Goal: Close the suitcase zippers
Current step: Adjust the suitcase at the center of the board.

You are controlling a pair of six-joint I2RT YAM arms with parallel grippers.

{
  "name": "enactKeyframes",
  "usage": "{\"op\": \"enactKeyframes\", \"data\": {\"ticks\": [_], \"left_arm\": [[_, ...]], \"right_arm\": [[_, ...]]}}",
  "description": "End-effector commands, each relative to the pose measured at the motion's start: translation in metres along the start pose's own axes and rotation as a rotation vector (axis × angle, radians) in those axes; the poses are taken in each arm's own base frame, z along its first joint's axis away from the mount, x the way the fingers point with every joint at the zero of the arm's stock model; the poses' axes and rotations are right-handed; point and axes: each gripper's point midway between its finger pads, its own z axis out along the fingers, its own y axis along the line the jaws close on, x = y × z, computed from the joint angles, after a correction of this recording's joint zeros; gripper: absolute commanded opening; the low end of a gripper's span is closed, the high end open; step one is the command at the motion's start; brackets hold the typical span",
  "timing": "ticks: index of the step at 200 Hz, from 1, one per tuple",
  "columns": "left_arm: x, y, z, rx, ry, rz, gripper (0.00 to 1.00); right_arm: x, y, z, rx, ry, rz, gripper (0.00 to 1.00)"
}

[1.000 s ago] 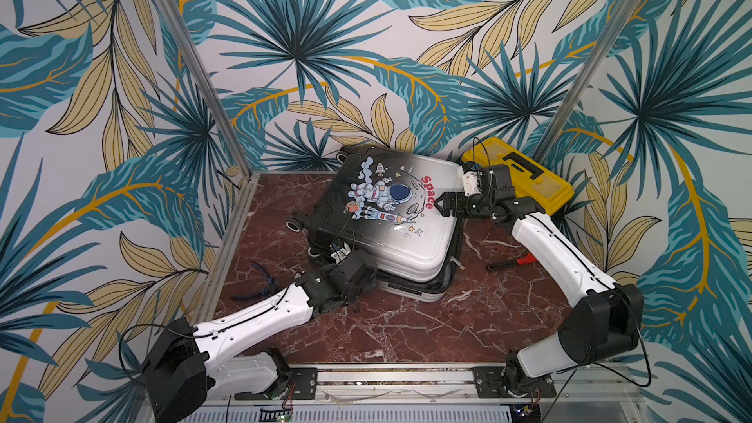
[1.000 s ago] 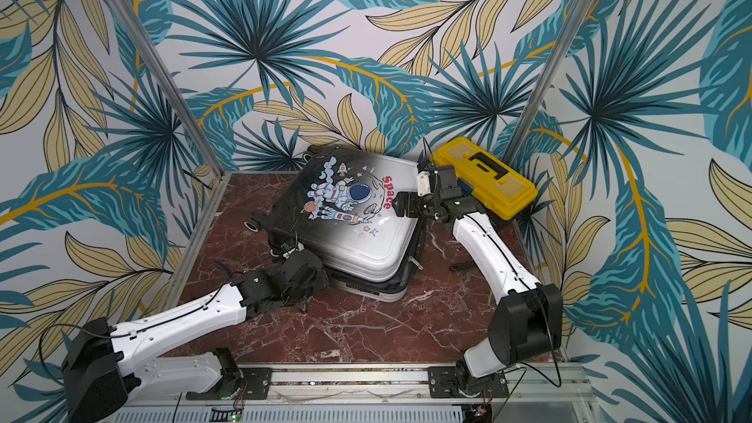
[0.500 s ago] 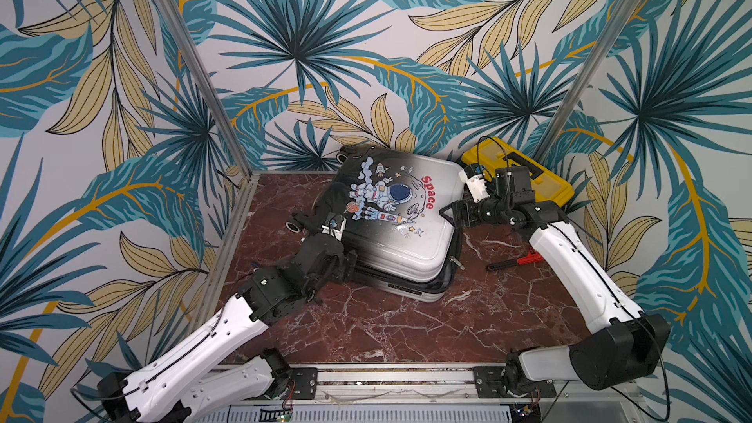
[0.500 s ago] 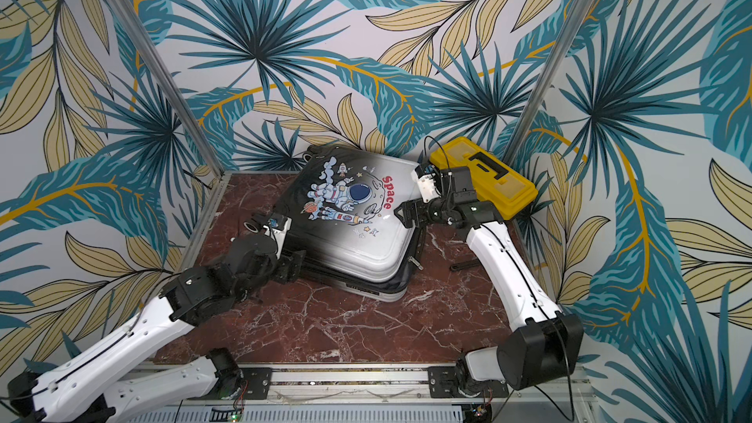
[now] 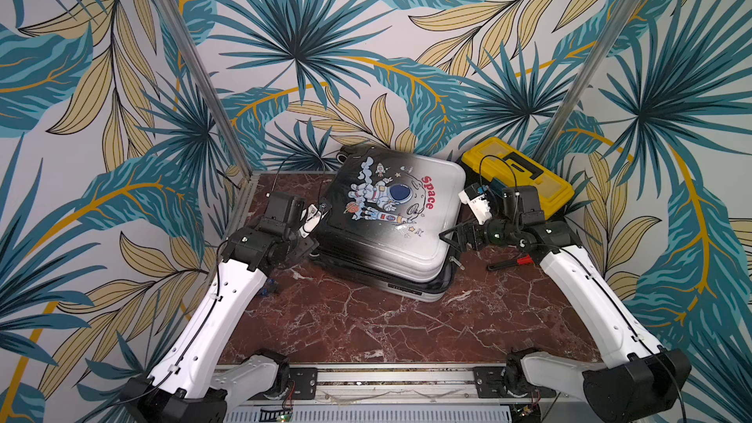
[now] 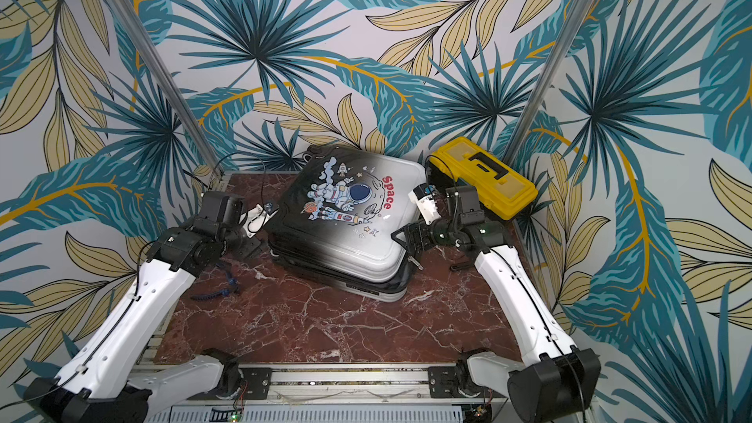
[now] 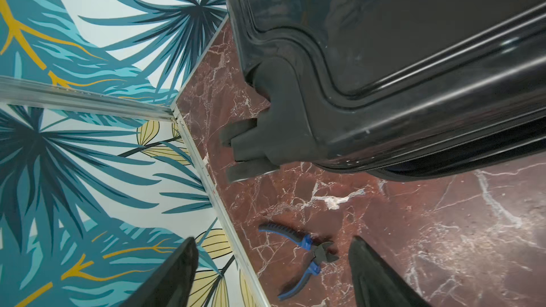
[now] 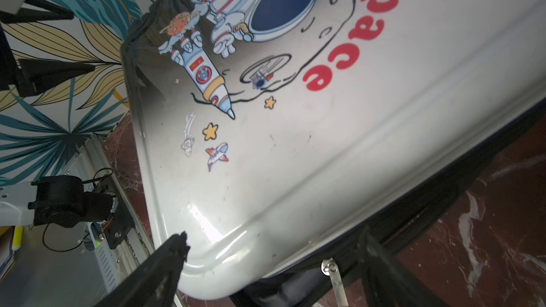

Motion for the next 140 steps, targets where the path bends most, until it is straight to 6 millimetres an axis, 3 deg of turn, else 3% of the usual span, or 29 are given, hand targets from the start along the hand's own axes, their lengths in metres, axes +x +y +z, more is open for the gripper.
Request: {"op": "enactKeyframes", "data": {"ticks": [1, 32, 80, 119, 140], "left_arm": [[-0.003, 0.01, 0.011, 0.011, 0.04, 0.119, 0.86], [0.005, 0.027, 0.036, -0.019, 0.158, 0.214, 0.88], [0.004, 0.057, 0.055, -0.033, 0.164, 0.288, 0.9], [-0.007, 0.051, 0.075, 0.019, 0.117, 0.396, 0.9], [-0.012, 0.048, 0.083, 0.036, 0.112, 0.397, 0.9]], "right_arm": [[0.029, -0.016, -0.007, 0.124, 0.054, 0.07, 0.91], [0.048, -0.019, -0.006, 0.141, 0.038, 0.156, 0.9], [0.082, -0.035, 0.005, 0.22, 0.051, 0.424, 0.9], [0.112, -0.033, 0.014, 0.208, 0.079, 0.604, 0.9], [0.109, -0.029, 0.02, 0.158, 0.012, 0.717, 0.9]]}}
